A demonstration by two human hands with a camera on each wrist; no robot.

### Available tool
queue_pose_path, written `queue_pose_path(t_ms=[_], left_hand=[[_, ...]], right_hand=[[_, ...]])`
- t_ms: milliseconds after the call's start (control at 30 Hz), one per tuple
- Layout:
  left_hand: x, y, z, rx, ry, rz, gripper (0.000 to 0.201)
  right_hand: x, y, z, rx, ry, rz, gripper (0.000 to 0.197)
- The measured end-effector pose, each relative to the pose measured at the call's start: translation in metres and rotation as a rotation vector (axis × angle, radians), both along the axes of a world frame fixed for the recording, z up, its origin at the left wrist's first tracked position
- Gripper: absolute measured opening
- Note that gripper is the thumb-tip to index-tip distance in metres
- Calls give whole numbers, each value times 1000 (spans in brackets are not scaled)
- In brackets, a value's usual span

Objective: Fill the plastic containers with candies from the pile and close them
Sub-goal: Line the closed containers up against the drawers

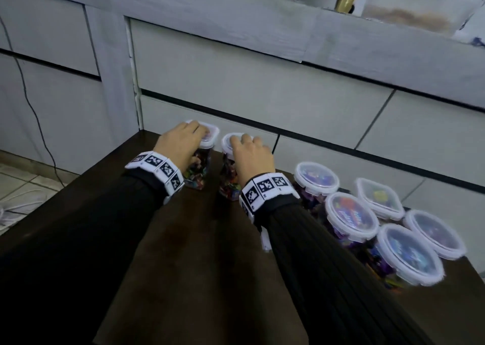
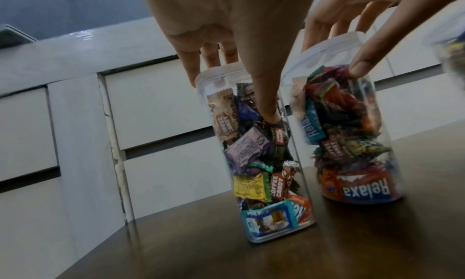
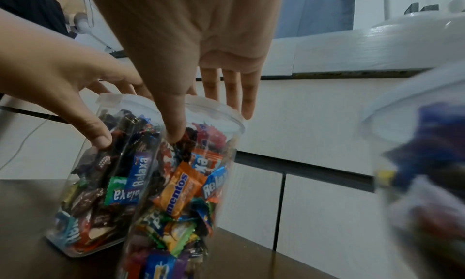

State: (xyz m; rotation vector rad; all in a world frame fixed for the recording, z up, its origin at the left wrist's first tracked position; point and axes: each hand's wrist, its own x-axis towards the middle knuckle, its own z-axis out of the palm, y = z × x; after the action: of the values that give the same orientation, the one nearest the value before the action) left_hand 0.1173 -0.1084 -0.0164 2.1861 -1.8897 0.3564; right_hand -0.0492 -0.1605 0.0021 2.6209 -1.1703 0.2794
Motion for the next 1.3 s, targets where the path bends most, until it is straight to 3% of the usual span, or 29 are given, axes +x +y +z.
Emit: queue_pose_path(t_ms=[333, 633, 800, 867, 967, 1100, 1200, 1300], left_hand=[[25, -77, 0, 0, 23, -9, 65], [36, -100, 1, 16, 36, -13, 69], [39, -105, 16, 173, 32, -14, 79], [34, -101, 20, 207, 22, 11, 83], [12, -83, 19, 45, 76, -54, 71], [-47, -50, 28, -68, 92, -307, 56], [-102, -36, 36, -37, 125, -515, 51], [-153, -33, 35, 138, 41, -575, 74]], right_hand=[[49, -87, -6, -24, -34, -35, 38], [52, -103, -11, -41, -30, 1, 39], [41, -95, -4, 196, -59, 10, 69], [33, -84, 3, 232, -114, -13, 72], [14, -63, 18, 214, -216, -23, 55], [-29, -30, 48, 248, -168, -81, 38], [-77, -9, 71, 298, -131, -207, 31], [-128, 13, 82, 326, -71, -353, 35]])
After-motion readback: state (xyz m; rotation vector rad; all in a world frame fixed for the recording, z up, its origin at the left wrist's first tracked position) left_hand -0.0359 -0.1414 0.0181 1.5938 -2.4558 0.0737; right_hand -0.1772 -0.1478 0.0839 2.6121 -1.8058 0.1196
